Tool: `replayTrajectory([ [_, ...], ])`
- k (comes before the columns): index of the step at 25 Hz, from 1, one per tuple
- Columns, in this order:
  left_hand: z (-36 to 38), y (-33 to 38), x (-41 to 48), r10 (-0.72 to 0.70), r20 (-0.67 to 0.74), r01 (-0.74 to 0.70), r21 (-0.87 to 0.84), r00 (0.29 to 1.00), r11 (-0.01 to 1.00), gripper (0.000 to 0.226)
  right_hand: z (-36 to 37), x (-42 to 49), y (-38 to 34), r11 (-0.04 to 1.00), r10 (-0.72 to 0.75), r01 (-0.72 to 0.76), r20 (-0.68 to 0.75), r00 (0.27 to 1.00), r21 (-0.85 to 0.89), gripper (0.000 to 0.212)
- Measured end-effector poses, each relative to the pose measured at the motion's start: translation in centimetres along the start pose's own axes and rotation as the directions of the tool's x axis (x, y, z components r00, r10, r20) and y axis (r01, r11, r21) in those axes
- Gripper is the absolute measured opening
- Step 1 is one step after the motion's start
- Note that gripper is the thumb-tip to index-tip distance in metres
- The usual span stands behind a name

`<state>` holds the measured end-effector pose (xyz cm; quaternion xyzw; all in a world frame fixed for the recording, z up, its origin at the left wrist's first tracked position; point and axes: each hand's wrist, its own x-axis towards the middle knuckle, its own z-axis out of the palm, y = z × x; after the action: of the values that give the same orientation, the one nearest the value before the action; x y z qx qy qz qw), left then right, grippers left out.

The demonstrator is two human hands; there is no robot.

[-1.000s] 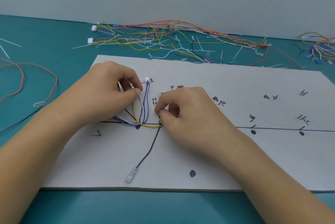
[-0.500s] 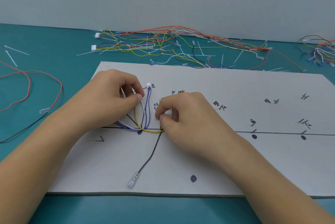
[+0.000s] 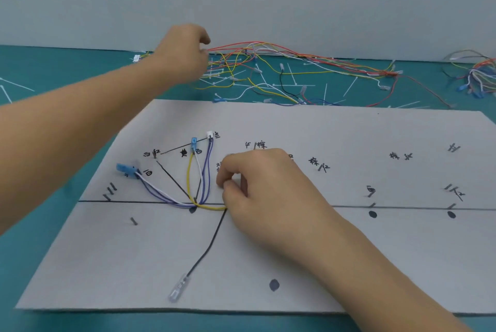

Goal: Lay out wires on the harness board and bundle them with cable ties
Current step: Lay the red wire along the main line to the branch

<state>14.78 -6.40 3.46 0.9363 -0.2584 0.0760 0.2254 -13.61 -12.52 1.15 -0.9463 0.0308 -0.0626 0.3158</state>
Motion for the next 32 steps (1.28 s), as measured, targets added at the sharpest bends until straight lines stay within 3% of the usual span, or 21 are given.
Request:
replayTrajectory([
  [4, 4.3, -0.8, 5.8, -0.067, 0.078, 0.064, 0.043, 0.995, 0.997, 0.043, 0.0, 0.3, -0.1, 1.000, -0.005, 0.005, 0.004, 1.000, 0.015, 0.016],
  [9, 6.4, -0.6, 7.4, -0.168, -0.028, 0.168, -0.010, 0.985, 0.986, 0.027, 0.3, 0.4, 0.1, 1.000, 0.003, -0.002, -0.011, 1.000, 0.031, 0.015],
  [14, 4.2, 0.0, 7.4, -0.088, -0.133, 0.097, 0.066, 0.987, 0.993, 0.018, 0.3, 0.2, 0.1, 1.000, -0.013, 0.013, -0.010, 1.000, 0.013, 0.015],
  [18, 0.3, 0.7, 5.9, 0.064, -0.244, -0.082, -0.068, 0.968, 0.994, 0.015, 0.2, 0.1, 0.2, 1.000, 0.001, -0.001, -0.011, 1.000, 0.004, 0.014],
  [22, -3.7, 2.5, -0.3, 0.311, -0.406, -0.400, -0.157, 0.860, 0.903, 0.011, -0.2, 0.2, 0.2, 0.998, 0.047, -0.045, -0.042, 0.998, 0.050, 0.017],
  [24, -5.0, 3.4, -5.2, 0.440, -0.380, -0.518, -0.131, 0.814, 0.845, 0.008, -0.9, 0.8, 0.3, 0.976, 0.146, -0.116, -0.158, 0.977, 0.185, 0.026],
  [26, -5.5, 3.5, -10.3, 0.539, -0.284, -0.586, -0.118, 0.793, 0.802, 0.004, -2.3, 1.4, 0.6, 0.844, 0.315, -0.132, -0.280, 0.907, 0.520, 0.043],
  [27, -5.6, 3.4, -12.7, 0.571, -0.232, -0.607, -0.134, 0.787, 0.783, 0.004, -3.2, 1.6, 1.0, 0.680, 0.396, -0.089, -0.262, 0.880, 0.728, 0.053],
  [28, -5.6, 3.3, -14.7, 0.597, -0.181, -0.623, -0.163, 0.781, 0.765, 0.004, -4.1, 1.8, 1.4, 0.450, 0.454, -0.034, -0.196, 0.869, 0.893, 0.061],
  [29, -5.6, 3.0, -16.4, 0.614, -0.130, -0.627, -0.200, 0.778, 0.752, 0.004, -4.7, 1.8, 1.8, 0.219, 0.484, 0.012, -0.119, 0.867, 0.976, 0.064],
  [30, -5.4, 2.6, -17.5, 0.618, -0.087, -0.618, -0.241, 0.782, 0.748, 0.003, -5.2, 1.8, 2.1, 0.072, 0.500, 0.044, -0.074, 0.863, 0.996, 0.060],
  [31, -5.3, 2.1, -18.2, 0.602, -0.052, -0.590, -0.281, 0.797, 0.757, 0.002, -5.5, 1.8, 2.4, 0.054, 0.518, 0.049, -0.070, 0.852, 0.997, 0.052],
  [32, -5.1, 1.3, -18.5, 0.575, -0.022, -0.551, -0.315, 0.818, 0.772, 0.003, -5.5, 1.9, 2.5, 0.121, 0.546, 0.032, -0.094, 0.833, 0.992, 0.044],
])
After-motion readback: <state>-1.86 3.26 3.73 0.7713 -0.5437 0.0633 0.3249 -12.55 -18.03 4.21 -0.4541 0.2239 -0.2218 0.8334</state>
